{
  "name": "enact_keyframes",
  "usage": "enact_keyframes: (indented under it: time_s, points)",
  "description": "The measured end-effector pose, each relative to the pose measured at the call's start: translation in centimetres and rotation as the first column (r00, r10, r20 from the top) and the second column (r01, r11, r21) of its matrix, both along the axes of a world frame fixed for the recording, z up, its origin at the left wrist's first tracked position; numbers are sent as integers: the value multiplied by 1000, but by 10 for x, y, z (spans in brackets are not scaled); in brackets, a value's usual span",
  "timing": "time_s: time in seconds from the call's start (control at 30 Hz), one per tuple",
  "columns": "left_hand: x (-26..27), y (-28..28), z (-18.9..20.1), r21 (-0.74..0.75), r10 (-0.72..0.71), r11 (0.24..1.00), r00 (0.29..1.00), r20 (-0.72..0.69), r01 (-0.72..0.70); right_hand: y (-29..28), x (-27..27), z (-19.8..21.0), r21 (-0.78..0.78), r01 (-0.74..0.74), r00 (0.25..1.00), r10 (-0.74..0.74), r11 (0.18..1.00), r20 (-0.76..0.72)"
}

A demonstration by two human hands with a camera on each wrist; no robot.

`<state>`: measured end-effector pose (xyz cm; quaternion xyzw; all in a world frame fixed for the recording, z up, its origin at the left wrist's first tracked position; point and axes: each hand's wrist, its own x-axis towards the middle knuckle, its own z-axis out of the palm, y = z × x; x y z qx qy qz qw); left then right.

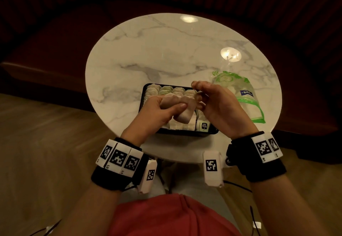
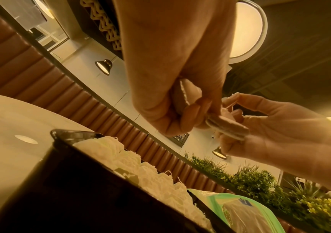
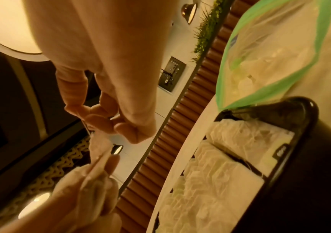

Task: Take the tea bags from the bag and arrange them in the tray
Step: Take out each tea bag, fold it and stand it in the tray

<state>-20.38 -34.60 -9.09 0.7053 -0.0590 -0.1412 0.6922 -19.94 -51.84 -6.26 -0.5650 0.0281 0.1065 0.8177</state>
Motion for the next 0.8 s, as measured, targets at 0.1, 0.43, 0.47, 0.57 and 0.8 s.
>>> enact_keyframes:
  time_s: [0.1,0.43,0.47,0.57,0.8]
  points:
    - [0,-1,1,4,12,1000,1000,-16,-12,-5,-2,-2,-39,13,995,-9,999,100]
    - [3,-8,2,-60,172,983,984,-46,-175,-1,-24,-15,-691,152,875,229,706,426]
    - [2,-8,3,-66,169,983,985,-46,-171,-1,-25,-17,-691,166,875,218,704,433]
    - [0,-9,5,-70,167,983,985,-47,-170,-3,-27,-17,-660,155,886,193,735,423]
    - [-2,-9,1,13,111,994,990,88,-112,-11,-21,-1,-587,220,907,59,780,418]
